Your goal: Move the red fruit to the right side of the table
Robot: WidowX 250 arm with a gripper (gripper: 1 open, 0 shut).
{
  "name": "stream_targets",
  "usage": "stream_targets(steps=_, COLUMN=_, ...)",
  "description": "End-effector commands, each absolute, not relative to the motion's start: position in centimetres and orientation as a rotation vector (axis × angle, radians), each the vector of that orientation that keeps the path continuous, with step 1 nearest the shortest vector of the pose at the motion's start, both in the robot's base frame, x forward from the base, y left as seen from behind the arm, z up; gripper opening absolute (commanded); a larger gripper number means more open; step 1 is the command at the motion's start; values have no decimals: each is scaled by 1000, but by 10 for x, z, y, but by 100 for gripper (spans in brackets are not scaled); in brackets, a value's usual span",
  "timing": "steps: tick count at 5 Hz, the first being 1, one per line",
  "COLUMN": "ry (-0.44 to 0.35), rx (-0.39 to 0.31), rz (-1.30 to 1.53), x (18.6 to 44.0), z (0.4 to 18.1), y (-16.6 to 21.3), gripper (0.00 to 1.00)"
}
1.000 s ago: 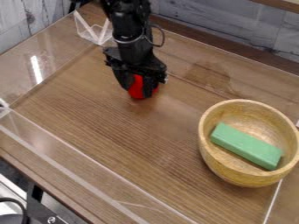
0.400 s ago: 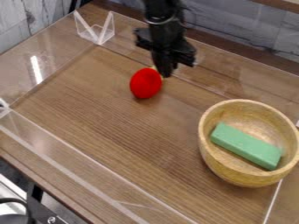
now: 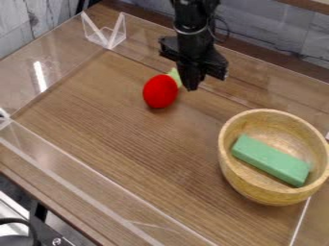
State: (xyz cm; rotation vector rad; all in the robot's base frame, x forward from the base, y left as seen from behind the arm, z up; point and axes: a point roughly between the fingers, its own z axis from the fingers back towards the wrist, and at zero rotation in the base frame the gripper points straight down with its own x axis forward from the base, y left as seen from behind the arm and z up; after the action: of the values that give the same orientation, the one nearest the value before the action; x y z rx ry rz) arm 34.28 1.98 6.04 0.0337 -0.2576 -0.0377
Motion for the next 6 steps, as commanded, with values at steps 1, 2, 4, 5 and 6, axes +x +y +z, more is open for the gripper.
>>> stream_targets(steps=1, ry=-316, rx=51, rz=-8, x=355, z=74, y=24, gripper=0)
stream_targets(steps=2, ry=-316, rx=58, rz=17, x=356, z=73, y=24, gripper=0)
stream_targets(steps=4, ry=-314, rx=51, rz=-70, x=367, z=90, y=15, gripper=0)
stream_targets(steps=5, ry=-289, rx=68, rz=-16, x=356, z=85, y=25, gripper=100)
stream_targets(steps=6, ry=-271, rx=84, rz=40, x=349, z=82, y=31, gripper=0)
